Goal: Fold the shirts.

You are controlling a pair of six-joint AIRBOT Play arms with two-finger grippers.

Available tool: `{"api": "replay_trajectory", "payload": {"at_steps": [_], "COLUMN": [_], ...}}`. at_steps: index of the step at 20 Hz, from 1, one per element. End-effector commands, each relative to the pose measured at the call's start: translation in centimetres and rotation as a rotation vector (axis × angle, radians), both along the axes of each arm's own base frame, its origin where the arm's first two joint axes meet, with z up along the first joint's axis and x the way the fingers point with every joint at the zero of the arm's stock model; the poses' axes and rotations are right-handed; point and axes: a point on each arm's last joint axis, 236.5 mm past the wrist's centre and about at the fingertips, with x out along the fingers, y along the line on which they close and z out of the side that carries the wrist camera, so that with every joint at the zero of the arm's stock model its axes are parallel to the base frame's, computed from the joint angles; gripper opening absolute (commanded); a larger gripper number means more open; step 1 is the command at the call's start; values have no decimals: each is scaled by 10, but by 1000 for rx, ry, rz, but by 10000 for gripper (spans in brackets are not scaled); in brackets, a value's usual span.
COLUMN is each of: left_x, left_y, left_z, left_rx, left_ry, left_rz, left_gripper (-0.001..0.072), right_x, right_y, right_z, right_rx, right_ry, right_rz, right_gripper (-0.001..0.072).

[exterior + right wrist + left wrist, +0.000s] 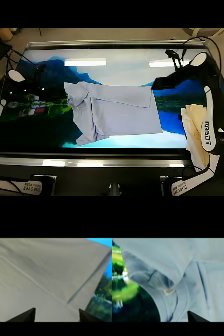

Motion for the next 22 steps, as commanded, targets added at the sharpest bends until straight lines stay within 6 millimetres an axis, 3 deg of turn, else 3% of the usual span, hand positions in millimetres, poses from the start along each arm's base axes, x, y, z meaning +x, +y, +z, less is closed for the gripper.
{"api": "replay_trajectory", "payload": {"at_steps": [1,2,4,7,11,16,19,20,22], "left_x": [-75,-95,-130,-154,-138,-102,-100,-101,-101], "left_y": [-1,-7,-24,-55,-77,-74,-76,-76,-76], "left_z": [-21,-36,-66,-96,-109,-107,-114,-115,-113], "left_rx": [-52,-55,-66,-119,-82,-56,-49,-49,-50], "left_ry": [259,300,348,366,270,156,160,162,160], "left_rz": [-55,-51,-49,-24,-16,59,66,64,63], "left_gripper": [576,577,576,547,536,493,188,16,22], "right_x": [-78,-95,-112,-141,-168,-173,-169,-167,-169], "right_y": [-47,-54,-48,-30,-26,-28,-30,-31,-29], "right_z": [-15,-25,-45,-74,-100,-120,-134,-139,-150], "right_rx": [-134,-168,-154,-89,-76,-90,-101,-106,-100], "right_ry": [248,291,292,320,398,393,360,349,364], "right_rz": [142,154,123,103,106,91,60,45,18], "right_gripper": [523,523,522,523,531,560,559,559,559]}}
